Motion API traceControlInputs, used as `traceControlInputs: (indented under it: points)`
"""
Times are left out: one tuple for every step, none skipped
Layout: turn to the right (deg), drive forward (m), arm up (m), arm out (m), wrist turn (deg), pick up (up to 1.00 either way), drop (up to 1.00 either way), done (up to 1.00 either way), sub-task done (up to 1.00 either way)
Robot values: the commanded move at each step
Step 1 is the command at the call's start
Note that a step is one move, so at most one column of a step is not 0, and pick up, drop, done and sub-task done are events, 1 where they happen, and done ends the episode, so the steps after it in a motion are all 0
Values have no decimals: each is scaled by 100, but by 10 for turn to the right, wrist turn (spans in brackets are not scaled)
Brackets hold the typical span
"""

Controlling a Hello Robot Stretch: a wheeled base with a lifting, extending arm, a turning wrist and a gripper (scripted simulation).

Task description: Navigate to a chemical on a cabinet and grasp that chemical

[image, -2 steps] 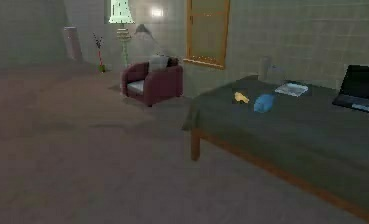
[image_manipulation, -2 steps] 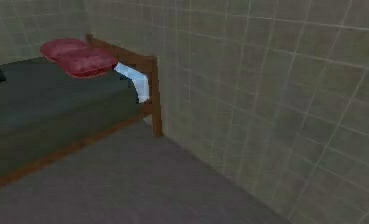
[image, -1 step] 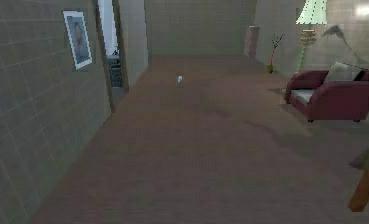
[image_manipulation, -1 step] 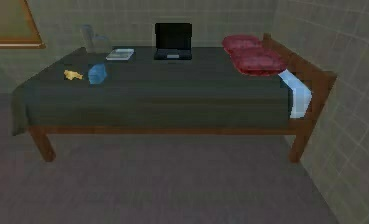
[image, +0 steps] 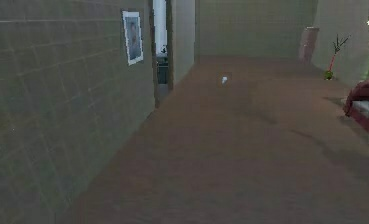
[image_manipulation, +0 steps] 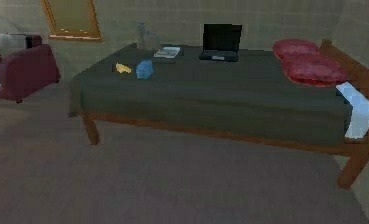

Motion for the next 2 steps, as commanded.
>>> traceControlInputs:
  points:
    - [0,100,0,0,0,0,0,0,0]
    - [0,100,0,0,0,0,0,0,0]
